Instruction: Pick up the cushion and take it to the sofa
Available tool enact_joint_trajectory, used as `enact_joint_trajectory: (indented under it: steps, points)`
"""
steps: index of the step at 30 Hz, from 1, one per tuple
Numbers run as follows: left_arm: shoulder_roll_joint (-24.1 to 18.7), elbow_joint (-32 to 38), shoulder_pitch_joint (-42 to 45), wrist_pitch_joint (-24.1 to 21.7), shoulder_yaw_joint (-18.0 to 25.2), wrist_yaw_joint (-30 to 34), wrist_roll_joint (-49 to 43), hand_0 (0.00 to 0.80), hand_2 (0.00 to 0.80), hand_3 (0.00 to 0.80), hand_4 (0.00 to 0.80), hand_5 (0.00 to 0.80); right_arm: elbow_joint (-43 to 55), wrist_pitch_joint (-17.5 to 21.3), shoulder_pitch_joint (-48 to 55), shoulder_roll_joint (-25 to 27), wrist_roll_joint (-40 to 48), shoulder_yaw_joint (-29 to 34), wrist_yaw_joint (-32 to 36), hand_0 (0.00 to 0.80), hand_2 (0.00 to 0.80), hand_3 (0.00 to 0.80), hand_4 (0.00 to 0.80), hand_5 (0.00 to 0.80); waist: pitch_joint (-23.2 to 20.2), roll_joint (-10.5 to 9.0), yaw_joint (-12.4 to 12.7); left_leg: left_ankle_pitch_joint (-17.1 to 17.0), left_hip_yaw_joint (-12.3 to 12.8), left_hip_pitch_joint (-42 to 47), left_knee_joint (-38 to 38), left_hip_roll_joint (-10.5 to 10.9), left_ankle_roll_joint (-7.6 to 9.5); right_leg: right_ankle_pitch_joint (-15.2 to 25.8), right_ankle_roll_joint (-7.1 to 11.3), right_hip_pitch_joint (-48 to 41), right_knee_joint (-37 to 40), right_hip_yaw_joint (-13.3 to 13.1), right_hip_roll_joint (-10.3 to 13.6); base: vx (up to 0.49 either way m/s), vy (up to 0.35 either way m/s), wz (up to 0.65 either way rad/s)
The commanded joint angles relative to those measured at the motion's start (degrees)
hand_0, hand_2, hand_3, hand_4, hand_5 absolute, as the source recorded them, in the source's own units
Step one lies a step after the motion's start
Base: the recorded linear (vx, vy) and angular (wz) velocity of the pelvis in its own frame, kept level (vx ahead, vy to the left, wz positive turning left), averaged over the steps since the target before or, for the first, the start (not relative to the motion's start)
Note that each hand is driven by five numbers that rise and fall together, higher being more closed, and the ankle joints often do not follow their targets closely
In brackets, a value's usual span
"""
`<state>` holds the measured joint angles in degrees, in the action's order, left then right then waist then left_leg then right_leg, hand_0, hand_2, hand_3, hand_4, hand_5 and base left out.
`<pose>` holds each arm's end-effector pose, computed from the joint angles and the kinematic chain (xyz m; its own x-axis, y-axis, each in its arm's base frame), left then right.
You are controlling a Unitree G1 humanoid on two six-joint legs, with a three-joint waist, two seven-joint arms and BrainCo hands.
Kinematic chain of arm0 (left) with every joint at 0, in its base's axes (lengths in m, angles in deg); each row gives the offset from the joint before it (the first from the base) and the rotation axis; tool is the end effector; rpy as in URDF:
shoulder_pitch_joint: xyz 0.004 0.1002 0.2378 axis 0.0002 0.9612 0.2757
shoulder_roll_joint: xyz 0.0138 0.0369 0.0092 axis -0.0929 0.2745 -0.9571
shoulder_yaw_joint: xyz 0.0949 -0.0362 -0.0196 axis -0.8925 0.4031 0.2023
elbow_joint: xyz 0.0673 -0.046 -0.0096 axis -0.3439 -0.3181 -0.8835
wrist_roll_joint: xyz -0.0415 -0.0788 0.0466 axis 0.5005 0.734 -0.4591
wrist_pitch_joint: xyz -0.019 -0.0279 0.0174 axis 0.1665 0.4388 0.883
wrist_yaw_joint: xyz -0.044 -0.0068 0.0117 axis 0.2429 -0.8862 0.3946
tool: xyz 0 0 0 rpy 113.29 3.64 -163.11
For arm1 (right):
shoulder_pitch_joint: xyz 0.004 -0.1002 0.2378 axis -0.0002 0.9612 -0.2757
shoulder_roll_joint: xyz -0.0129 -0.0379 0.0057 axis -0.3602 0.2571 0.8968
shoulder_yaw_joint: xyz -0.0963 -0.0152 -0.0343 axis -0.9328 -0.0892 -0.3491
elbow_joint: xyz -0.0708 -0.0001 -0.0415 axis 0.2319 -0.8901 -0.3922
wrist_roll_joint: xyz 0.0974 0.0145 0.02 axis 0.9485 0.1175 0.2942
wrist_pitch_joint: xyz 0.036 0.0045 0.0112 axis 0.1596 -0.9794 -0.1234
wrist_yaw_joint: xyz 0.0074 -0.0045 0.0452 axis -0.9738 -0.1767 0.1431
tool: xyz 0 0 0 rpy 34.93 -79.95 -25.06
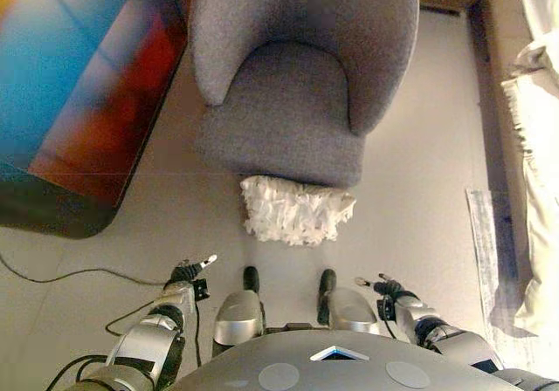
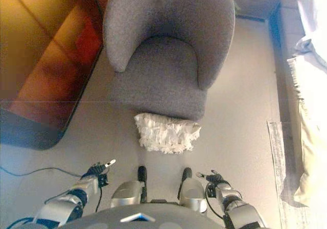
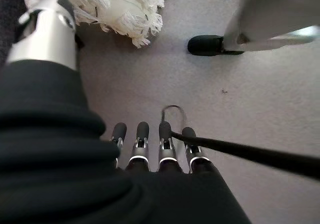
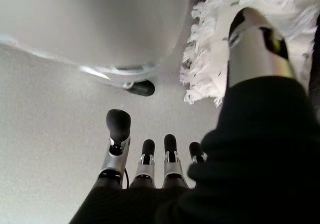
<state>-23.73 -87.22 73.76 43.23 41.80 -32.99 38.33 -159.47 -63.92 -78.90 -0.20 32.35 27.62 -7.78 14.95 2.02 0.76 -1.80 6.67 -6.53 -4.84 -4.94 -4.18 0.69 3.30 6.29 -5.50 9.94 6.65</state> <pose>0.1345 0.2175 -0.1005 0.4304 0.3721 -0.8224 -0.3183 0.9151 0.2475 0.1273 -0.2249 -0.1012 0.4493 -0.2733 -0.8505 0.0498 0.9582 -0.2816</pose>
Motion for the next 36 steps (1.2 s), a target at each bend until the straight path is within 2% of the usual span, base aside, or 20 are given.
enact_joint_trajectory:
  steps: [1, 6, 8, 13, 14, 15, 20, 26, 30, 36]
  points:
    - [-0.9, 0.9, -6.0, -4.3, -2.1, -5.0, 3.0, 0.0, 0.0, 0.0, 0.0, 0.0, 2.3, 4.9, -8.1, 2.5, 1.8, -2.2, -6.5, 0.0, 0.0, 0.0, 0.0, 0.0, 3.7, -0.96, 0.0, 1.5, -1.4, -8.7, -6.8, 2.2, 1.88, -1.6, -0.98, 3.4, -1.5, -0.6, 0.9, -0.164, 0.018, -0.02]
    - [-2.4, 2.7, -12.7, -5.8, -4.5, -8.7, 3.5, 0.0, 0.0, 0.0, 0.0, 0.0, 4.0, 6.8, -16.7, 3.4, 0.8, -4.9, -14.2, 0.0, 0.0, 0.0, 0.0, 0.0, 8.2, -0.42, -0.4, 0.4, -1.9, -15.9, -7.4, 3.3, 2.46, -1.2, -1.12, 12.0, -4.4, -0.8, 1.0, -0.16, 0.013, -0.02]
    - [-2.8, 3.5, -15.7, -5.7, -5.7, -10.5, 3.2, 0.0, 0.0, 0.0, 0.0, 0.0, 4.9, 6.4, -20.1, 3.9, 0.0, -5.3, -16.8, 0.0, 0.0, 0.0, 0.0, 0.0, 10.2, -0.35, -0.7, 0.5, -1.7, -18.8, -8.7, 3.7, 2.85, -1.2, -0.95, 15.7, -6.9, -0.9, 1.2, -0.114, 0.028, 0.1]
    - [-3.1, 4.9, -19.7, -7.7, -6.7, -11.1, 4.0, 0.0, 0.0, 0.0, 0.0, 0.0, 6.0, 6.1, -24.5, 5.7, -1.6, -6.4, -18.8, 0.0, 0.0, 0.0, 0.0, 0.0, 13.0, -0.02, -1.2, 0.6, -1.3, -24.1, -11.3, 4.3, 3.61, -1.0, -0.74, 22.6, -10.9, -1.7, 1.5, -0.072, 0.069, 0.11]
    - [-5.8, 3.9, -24.5, -5.4, -6.6, -9.8, 5.6, 0.0, 0.0, 0.0, 0.0, 0.0, 6.2, 5.2, -27.7, 7.3, -1.6, -7.1, -18.6, 0.0, 0.0, 0.0, 0.0, 0.0, 13.8, 0.25, -2.0, 0.7, -0.8, -26.6, -12.8, 4.1, 3.53, -1.1, -0.9, 25.5, -13.0, -2.1, 1.4, -0.038, 0.106, 0.05]
    - [-6.2, 3.4, -26.2, -5.5, -6.9, -9.4, 6.5, 0.0, 0.0, 0.0, 0.0, 0.0, 6.8, 4.7, -28.9, 8.0, -1.6, -7.3, -18.9, 0.0, 0.0, 0.0, 0.0, 0.0, 14.3, 0.28, -2.4, 1.2, -0.5, -28.0, -14.5, 4.0, 3.54, -1.3, -0.92, 27.1, -14.1, -2.6, 1.5, -0.044, 0.122, 0.03]
    - [-5.7, 4.3, -31.2, -7.2, -8.3, -11.6, 7.2, 0.0, 0.0, 0.0, 0.0, 0.0, 7.0, 5.1, -34.7, 9.8, -2.4, -8.6, -20.0, 0.0, 0.0, 0.0, 0.0, 0.0, 14.8, 0.98, -2.9, 1.7, -0.4, -36.0, -18.5, 3.4, 4.0, -1.4, -1.07, 36.1, -18.0, -4.2, 0.8, -0.037, 0.064, -0.01]
    - [-5.3, 4.2, -34.9, -10.3, -9.8, -14.7, 6.3, 0.0, 0.0, 0.0, 0.0, 0.0, 6.7, 5.6, -39.4, 10.6, -2.3, -10.3, -22.4, 0.0, 0.0, 0.0, 0.0, 0.0, 14.8, 1.46, -3.1, 2.4, -1.4, -46.4, -24.0, 3.0, 4.18, -1.9, -1.73, 46.3, -23.8, -5.4, 0.6, -0.029, 0.001, 0.04]
    - [-6.0, 4.5, -36.8, -12.9, -10.6, -15.9, 5.1, 0.0, 0.0, 0.0, 0.0, 0.0, 6.7, 5.1, -41.9, 11.6, -2.4, -11.0, -23.8, 0.0, 0.0, 0.0, 0.0, 0.0, 14.8, 1.59, -3.0, 3.1, -1.8, -52.3, -27.4, 2.9, 4.2, -2.4, -2.1, 52.5, -28.2, -5.5, 0.7, -0.002, -0.004, 0.06]
    - [-7.4, 4.7, -40.5, -13.9, -11.3, -18.3, 4.4, 0.0, 0.0, 0.0, 0.0, 0.0, 5.6, 3.4, -46.7, 12.8, -2.4, -12.5, -24.5, 0.0, 0.0, 0.0, 0.0, 0.0, 14.8, 2.09, -2.9, 4.1, -1.6, -61.1, -32.0, 2.6, 3.87, -3.3, -2.27, 61.5, -34.0, -5.7, 0.9, 0.0, 0.005, 0.03]
